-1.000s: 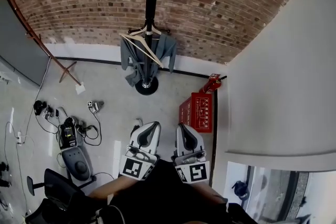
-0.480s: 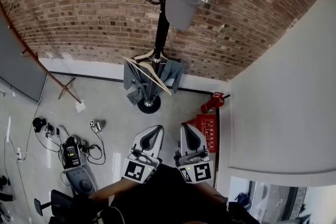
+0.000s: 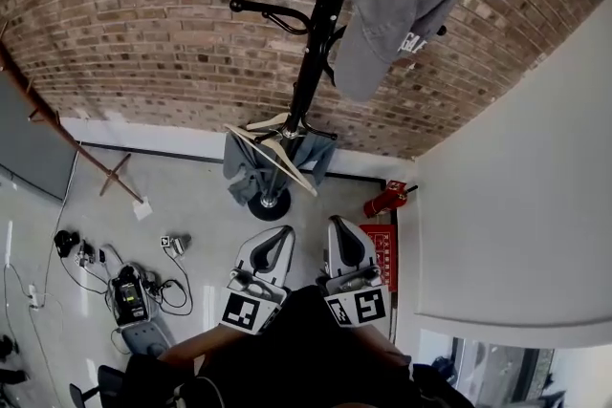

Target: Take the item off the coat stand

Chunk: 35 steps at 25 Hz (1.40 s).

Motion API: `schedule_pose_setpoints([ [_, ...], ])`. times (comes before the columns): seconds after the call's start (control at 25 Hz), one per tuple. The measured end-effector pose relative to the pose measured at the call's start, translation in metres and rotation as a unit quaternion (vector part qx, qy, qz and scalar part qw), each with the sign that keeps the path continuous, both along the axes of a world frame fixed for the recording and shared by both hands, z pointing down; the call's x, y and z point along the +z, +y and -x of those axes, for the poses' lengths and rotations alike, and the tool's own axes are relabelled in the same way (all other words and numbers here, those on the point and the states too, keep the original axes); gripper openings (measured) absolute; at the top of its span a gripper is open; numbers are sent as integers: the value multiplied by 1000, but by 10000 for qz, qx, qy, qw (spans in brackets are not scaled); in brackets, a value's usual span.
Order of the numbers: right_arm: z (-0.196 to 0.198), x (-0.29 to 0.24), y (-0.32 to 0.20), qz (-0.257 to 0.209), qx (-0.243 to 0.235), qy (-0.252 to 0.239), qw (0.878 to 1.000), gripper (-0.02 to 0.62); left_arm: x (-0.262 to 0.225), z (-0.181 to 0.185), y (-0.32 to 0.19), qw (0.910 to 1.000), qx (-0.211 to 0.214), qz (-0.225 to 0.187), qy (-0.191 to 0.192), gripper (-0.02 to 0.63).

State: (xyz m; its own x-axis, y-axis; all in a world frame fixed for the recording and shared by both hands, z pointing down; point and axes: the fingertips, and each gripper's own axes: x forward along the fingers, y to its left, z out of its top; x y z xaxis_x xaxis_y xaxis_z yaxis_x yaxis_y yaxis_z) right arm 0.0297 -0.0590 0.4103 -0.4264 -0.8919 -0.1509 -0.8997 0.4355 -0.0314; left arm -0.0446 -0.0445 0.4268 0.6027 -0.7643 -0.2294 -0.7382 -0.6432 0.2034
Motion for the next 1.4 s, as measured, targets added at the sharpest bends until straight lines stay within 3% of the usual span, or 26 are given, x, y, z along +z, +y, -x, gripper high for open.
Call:
schedule_pose_setpoints([
  [0.08,-1,0,-11,86,-63,-42,9999,18,8,-2,-9,9997,9,90,-246,18],
  [0.32,-18,-18,-36,63,-149,-311,9994,20,11,-2,-43,9988,-289,205,-332,18],
  [0.76,-70,-107,-95,-667,-448,-532,9953,23,1,-37,-69,9972,-522,173,-513,18],
  [0.88,-73,-132,-106,-1089,-599,-307,9918,101,2,-42,-75,9962,-556,109,-664,18],
  [0.96,-72,-144,-113,-1181,-728,-284,9899,103,2,-48,-78,9956,-573,60,-733,17],
  [1.08,-73,-157,-123,-1120,-891,-388,9889,103,1,-53,-84,9959,-598,101,-666,18],
  [1.28,-65,-163,-145,-534,-1254,-286,9903,103,-1,-47,-94,9974,-671,206,-184,18],
  [1.4,-70,-181,-150,-660,-1253,-499,9887,103,-17,-40,-99,9964,-847,32,33,18],
])
